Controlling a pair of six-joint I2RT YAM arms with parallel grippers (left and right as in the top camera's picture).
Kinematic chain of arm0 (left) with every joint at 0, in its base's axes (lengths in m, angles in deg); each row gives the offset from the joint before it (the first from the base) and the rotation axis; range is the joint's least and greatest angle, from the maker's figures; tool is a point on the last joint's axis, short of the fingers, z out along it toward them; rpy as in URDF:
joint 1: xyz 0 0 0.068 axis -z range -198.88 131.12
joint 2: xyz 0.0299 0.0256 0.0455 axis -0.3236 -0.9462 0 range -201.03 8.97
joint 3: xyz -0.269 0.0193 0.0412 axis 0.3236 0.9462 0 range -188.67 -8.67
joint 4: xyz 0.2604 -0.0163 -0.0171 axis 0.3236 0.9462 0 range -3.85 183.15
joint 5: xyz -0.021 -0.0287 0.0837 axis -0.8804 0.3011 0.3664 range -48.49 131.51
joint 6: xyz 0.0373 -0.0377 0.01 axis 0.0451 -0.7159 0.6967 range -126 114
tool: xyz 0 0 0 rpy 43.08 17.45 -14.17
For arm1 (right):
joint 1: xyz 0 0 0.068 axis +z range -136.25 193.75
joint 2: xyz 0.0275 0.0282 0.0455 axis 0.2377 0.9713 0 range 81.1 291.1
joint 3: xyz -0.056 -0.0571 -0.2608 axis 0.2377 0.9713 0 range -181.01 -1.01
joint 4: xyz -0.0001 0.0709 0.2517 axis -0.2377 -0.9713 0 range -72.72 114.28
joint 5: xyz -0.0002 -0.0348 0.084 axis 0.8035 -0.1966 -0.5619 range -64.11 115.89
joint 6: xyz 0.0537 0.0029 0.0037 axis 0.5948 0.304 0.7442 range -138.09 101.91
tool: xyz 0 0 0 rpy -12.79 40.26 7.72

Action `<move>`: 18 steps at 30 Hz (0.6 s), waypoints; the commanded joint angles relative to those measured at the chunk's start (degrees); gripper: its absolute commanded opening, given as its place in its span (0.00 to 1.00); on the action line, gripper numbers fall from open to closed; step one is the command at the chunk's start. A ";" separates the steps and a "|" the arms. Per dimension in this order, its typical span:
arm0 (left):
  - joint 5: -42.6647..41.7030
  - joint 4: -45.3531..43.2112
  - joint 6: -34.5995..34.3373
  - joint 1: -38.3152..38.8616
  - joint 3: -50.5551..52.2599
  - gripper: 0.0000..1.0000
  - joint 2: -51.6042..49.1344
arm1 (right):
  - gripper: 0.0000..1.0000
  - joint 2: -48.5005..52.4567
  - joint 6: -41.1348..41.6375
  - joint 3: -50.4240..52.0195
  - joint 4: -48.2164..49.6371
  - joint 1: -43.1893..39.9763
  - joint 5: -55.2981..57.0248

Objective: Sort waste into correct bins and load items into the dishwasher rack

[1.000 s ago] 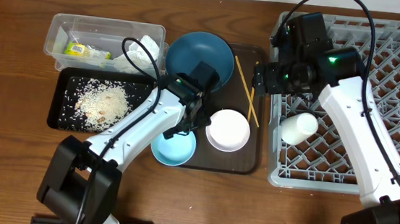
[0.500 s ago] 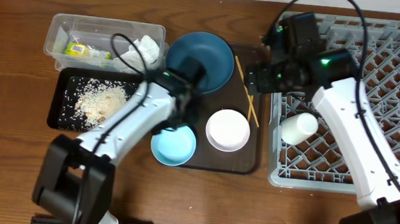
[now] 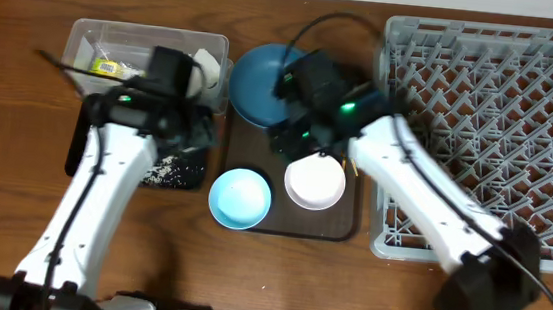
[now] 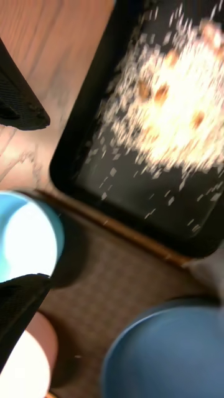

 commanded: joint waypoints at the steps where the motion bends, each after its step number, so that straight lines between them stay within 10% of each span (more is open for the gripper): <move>1: 1.03 0.42 2.91 -3.50 -1.18 0.77 1.44 | 0.62 2.36 -2.21 0.52 0.74 3.54 -0.57; 18: 1.25 1.11 2.89 -9.14 -1.18 0.77 1.53 | 0.29 15.78 -6.64 0.52 2.40 7.23 -1.60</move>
